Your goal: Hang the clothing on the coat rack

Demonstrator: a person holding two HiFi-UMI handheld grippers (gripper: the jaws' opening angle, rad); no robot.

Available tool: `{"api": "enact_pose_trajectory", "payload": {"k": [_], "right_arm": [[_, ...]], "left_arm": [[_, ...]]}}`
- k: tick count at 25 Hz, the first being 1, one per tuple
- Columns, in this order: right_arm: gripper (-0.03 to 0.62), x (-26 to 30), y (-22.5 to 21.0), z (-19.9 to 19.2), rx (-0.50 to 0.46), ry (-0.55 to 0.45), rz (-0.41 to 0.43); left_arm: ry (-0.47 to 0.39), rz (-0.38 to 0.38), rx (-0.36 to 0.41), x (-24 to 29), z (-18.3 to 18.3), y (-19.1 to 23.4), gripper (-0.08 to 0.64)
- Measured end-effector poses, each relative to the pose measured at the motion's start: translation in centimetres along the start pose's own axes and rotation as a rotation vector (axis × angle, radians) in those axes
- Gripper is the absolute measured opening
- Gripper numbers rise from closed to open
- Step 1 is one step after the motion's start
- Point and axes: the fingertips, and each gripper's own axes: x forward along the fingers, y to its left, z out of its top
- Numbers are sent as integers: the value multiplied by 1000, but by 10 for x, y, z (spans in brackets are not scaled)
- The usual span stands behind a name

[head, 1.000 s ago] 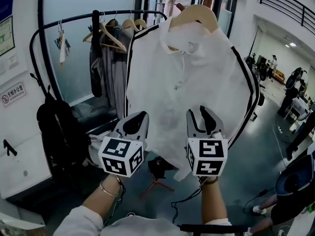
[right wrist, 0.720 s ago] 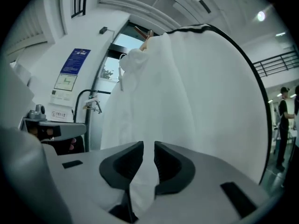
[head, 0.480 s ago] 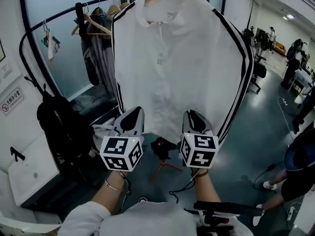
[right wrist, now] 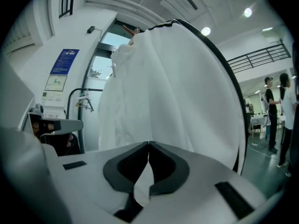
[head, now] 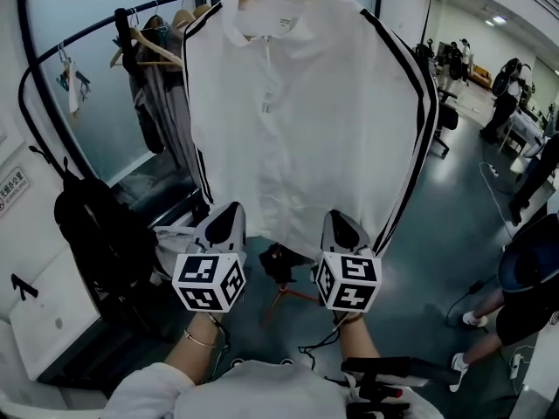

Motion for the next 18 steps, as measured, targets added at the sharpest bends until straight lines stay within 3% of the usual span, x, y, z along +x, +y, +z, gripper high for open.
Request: {"api": "enact_pose_trajectory", "payload": {"k": [12,18], "right_arm": [[26,-27,32,-23,13,48,-226],[26,-58,48,-38,46,30,-368]], "left_arm": [[-21,-178,7,-25,0,26,8],[24,-254,-1,-39,-20,45,8]]}}
